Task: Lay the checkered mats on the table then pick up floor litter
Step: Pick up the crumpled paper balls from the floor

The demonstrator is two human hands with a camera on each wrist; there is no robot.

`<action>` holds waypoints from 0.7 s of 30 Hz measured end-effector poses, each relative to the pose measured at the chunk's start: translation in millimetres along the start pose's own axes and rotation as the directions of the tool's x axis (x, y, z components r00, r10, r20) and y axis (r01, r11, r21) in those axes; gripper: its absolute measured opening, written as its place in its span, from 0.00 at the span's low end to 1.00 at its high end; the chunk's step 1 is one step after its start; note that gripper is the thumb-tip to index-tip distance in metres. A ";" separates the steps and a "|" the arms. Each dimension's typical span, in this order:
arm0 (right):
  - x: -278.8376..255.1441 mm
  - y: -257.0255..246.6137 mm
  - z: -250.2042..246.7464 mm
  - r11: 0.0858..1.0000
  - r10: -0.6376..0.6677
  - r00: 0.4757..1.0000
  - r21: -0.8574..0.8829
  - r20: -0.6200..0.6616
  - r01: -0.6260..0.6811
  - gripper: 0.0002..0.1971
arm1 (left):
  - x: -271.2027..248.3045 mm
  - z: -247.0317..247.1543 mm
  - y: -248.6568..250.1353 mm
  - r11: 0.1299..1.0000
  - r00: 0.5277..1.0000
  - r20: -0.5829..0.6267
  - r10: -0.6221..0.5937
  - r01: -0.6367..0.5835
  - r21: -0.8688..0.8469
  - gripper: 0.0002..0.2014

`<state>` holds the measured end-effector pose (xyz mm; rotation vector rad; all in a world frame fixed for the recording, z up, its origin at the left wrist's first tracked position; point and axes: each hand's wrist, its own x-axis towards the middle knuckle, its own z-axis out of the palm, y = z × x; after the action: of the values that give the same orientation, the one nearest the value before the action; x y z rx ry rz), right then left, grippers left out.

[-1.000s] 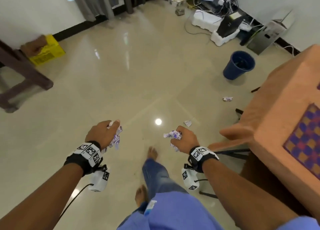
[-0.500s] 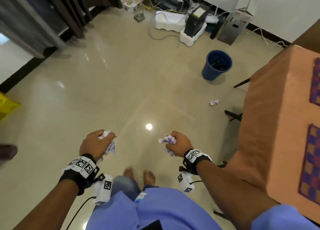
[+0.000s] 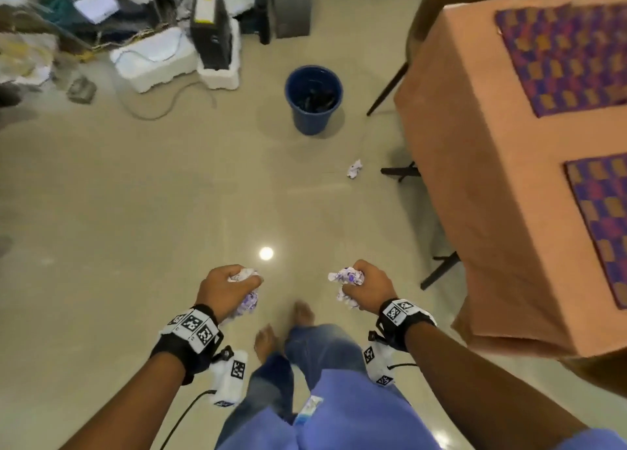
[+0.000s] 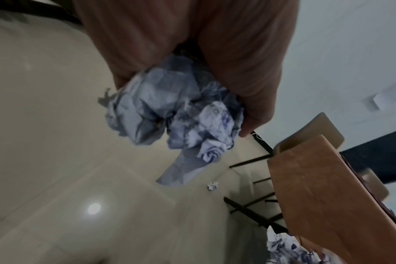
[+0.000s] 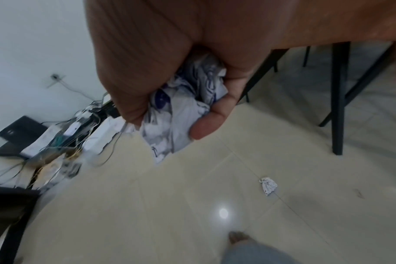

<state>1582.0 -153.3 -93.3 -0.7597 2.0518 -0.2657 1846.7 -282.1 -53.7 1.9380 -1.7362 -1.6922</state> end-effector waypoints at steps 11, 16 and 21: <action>151.3 65.1 -14.0 0.894 0.352 0.935 0.312 -0.044 -0.322 0.10 | 219.1 106.6 132.7 0.836 0.938 0.320 0.137 -0.282 0.471 0.12; 222.7 112.5 15.5 0.832 0.475 0.880 0.327 -0.001 -0.448 0.11 | 314.5 174.3 141.1 0.751 0.873 0.460 0.162 -0.411 0.516 0.14; 289.1 184.3 101.3 0.709 0.625 0.781 0.411 0.010 -0.573 0.15 | 410.5 256.7 97.3 0.630 0.784 0.592 0.184 -0.557 0.541 0.11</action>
<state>1472.1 -173.8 -432.9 0.2052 2.1506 -0.3414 1510.3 -463.2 -366.7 1.0957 -3.0878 -1.5526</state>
